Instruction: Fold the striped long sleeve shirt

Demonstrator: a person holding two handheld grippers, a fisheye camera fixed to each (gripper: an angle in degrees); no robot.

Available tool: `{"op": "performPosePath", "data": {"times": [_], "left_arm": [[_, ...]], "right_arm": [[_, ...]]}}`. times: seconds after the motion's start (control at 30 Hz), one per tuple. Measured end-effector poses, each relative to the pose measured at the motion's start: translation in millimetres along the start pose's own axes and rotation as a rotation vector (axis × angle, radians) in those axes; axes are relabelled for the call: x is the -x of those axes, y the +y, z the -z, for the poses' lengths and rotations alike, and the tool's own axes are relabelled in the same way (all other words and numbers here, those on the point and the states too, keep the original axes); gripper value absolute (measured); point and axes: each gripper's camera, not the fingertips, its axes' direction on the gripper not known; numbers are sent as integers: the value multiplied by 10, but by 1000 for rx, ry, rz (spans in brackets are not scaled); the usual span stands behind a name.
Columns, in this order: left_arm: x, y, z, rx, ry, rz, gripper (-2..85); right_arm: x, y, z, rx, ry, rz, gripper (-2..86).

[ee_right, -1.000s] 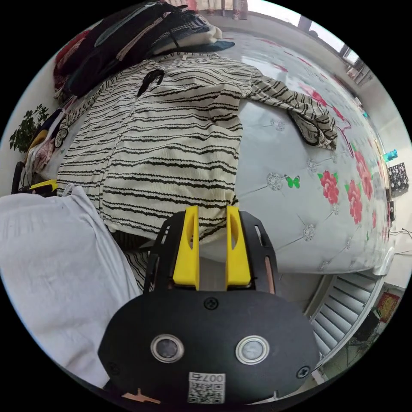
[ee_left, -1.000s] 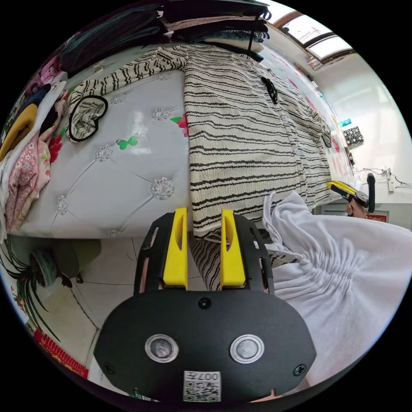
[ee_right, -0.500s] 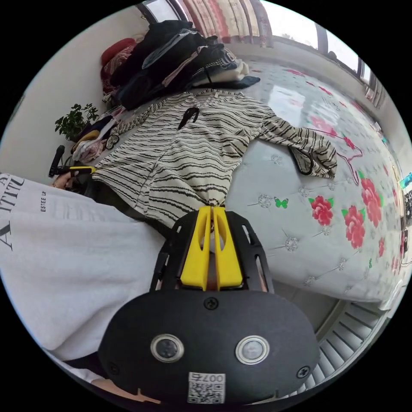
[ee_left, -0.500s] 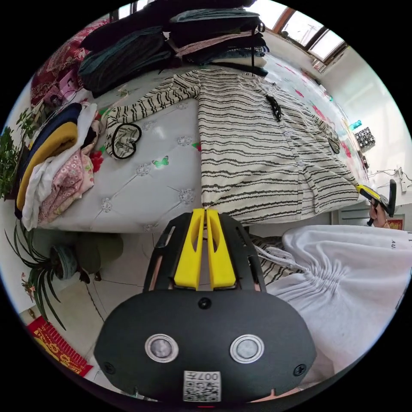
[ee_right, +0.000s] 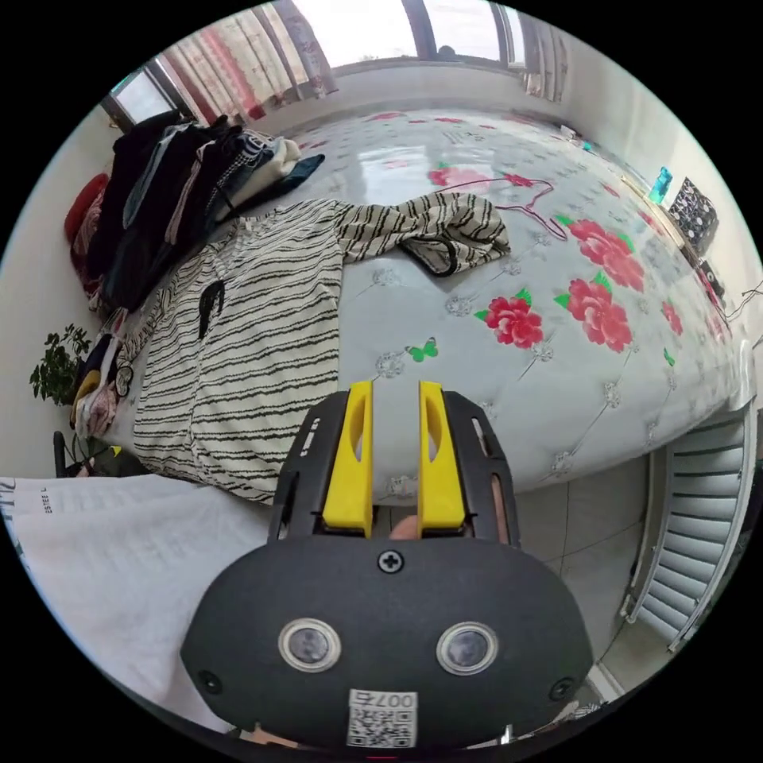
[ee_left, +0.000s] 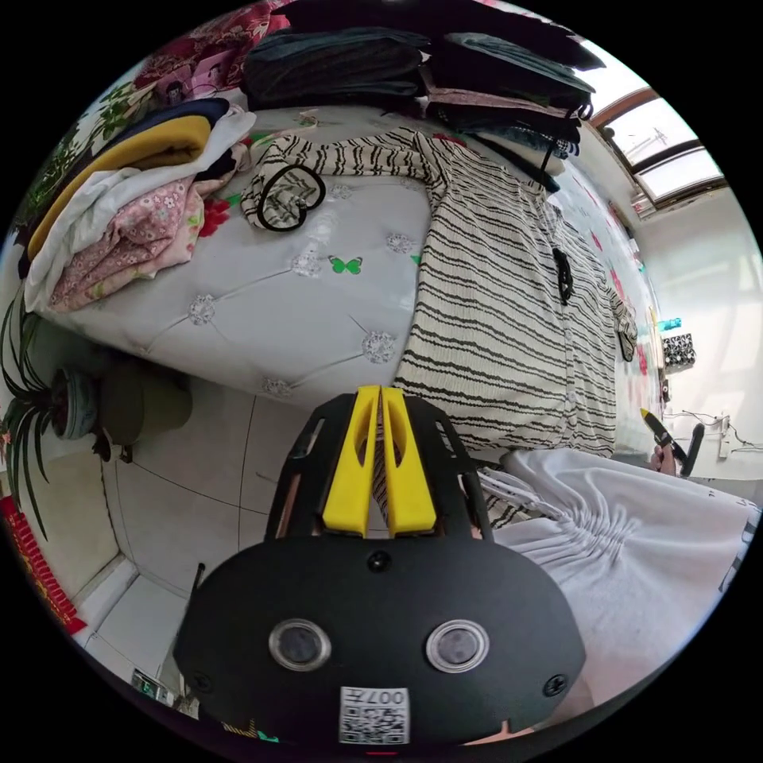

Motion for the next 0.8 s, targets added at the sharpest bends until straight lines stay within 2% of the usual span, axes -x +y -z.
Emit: {"op": "performPosePath", "data": {"times": [0.13, 0.43, 0.77, 0.8], "left_arm": [[-40, -214, 6, -16, 21, 4, -7], [-11, -802, 95, -69, 41, 59, 41], [51, -1516, 60, -82, 38, 142, 54], [86, -1600, 24, -75, 32, 157, 56]], "right_arm": [[-228, -469, -118, -50, 22, -78, 31], [-317, -1564, -782, 37, 130, -89, 23], [-487, -2220, -1511, 240, 198, -60, 9], [-557, -2252, -1474, 253, 268, -29, 9]]}}
